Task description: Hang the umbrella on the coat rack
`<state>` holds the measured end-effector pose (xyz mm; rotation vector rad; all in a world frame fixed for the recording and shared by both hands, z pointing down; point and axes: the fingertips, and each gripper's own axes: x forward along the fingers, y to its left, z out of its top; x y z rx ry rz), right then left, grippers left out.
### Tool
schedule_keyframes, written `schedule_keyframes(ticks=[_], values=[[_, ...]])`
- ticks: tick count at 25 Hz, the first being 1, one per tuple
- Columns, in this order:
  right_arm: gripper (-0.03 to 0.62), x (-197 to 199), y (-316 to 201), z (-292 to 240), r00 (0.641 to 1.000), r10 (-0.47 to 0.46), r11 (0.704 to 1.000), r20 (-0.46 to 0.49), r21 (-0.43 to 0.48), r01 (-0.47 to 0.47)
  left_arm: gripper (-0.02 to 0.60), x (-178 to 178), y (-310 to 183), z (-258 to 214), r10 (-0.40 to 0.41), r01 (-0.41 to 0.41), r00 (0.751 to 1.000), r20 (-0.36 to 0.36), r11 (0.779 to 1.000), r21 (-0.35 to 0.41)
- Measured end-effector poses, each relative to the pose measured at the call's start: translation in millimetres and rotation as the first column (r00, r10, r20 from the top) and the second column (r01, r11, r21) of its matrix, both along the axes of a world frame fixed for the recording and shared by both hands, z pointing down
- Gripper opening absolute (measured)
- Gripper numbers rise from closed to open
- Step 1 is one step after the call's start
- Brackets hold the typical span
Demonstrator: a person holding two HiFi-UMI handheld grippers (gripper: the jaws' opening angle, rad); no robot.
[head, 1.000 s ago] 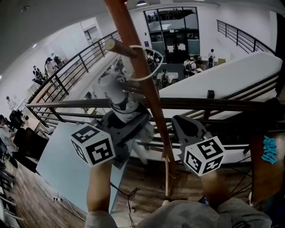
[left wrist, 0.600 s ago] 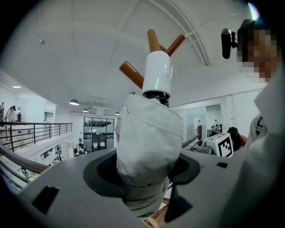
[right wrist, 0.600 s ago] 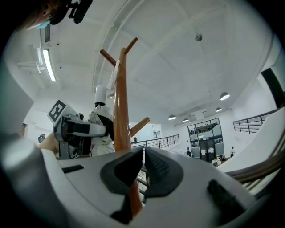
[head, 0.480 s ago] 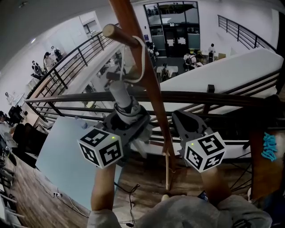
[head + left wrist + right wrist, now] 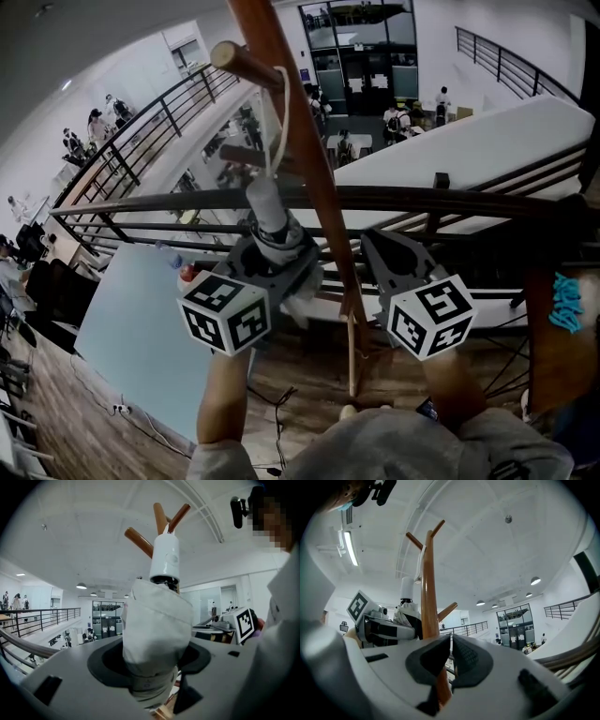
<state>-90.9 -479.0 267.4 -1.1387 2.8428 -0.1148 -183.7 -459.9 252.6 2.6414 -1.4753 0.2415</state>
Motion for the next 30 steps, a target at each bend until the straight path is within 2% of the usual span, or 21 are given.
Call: schedule_keyframes(ticks=[15, 27, 30], values=[[0.026, 2, 12, 5, 1.000, 0.018, 1.000, -0.020, -0.023, -0.018, 0.284, 2, 3, 10, -0.045, 0.046, 0.999, -0.012, 0.999, 0.025], [0.026, 3, 18, 14, 0.999, 0.024, 0.999, -0.026, -0.043, -0.025, 0.288, -3, 9, 8, -0.160, 0.157, 0.987, 0.015, 0.980, 0.119], [0.026, 3, 18, 17, 0.999, 0.027, 0.998, -0.032, -0.051, -0.029, 0.315, -2, 14, 6, -0.188, 0.182, 0.982, 0.019, 0.971, 0.154]])
